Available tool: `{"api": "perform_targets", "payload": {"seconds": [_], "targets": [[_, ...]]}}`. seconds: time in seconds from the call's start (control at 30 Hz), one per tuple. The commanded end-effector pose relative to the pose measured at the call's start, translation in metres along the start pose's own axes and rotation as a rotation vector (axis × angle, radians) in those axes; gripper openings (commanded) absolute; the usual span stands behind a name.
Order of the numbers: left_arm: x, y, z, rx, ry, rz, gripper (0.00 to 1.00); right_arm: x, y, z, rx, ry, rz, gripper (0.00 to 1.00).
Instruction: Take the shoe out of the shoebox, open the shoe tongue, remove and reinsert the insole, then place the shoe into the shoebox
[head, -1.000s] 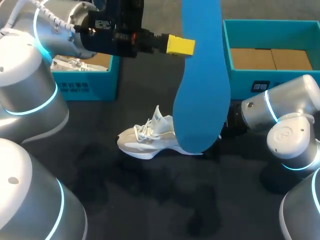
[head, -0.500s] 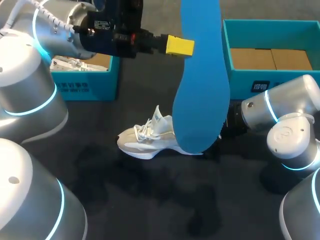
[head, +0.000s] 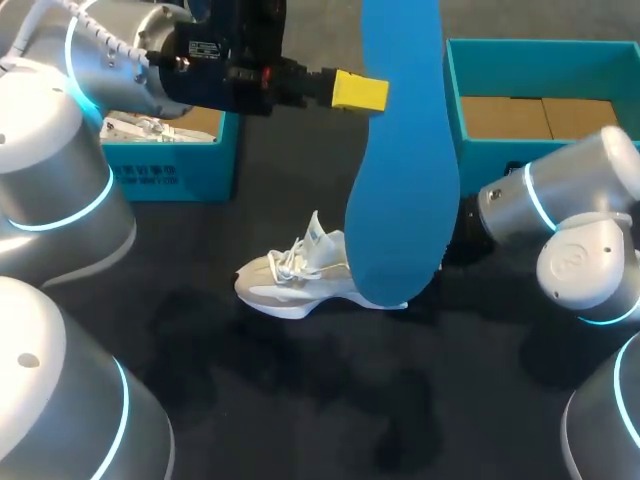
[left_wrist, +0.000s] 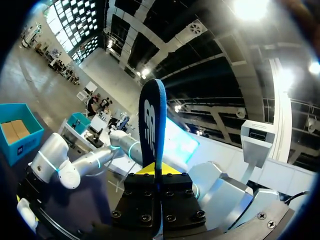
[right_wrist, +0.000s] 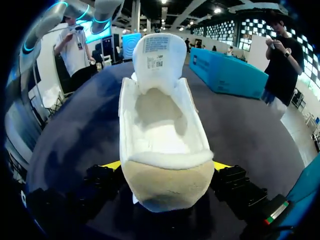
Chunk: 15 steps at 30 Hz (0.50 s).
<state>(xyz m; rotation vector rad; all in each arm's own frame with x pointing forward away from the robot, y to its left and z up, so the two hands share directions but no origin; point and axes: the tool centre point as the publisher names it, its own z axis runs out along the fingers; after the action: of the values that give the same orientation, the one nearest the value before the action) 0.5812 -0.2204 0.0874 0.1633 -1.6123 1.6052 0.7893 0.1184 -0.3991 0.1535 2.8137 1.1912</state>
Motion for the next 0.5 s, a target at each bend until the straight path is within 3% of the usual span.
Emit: {"api": "perform_targets", "payload": {"seconds": [0.03,0.27,0.5], "targets": [[0.0,0.0,0.0,0.001,0.002,0.001,0.0,0.006,0.016,-0.015,0.204,-0.048,0.007,1.0],[0.0,0.0,0.0,0.001,0.002,0.001,0.0,0.012,0.03,-0.022,0.485,-0.064,-0.036,1.0],[0.0,0.0,0.0,0.001,0.002,0.001,0.0,0.017,0.036,-0.031,0.639,-0.076,-0.044,1.0]]}}
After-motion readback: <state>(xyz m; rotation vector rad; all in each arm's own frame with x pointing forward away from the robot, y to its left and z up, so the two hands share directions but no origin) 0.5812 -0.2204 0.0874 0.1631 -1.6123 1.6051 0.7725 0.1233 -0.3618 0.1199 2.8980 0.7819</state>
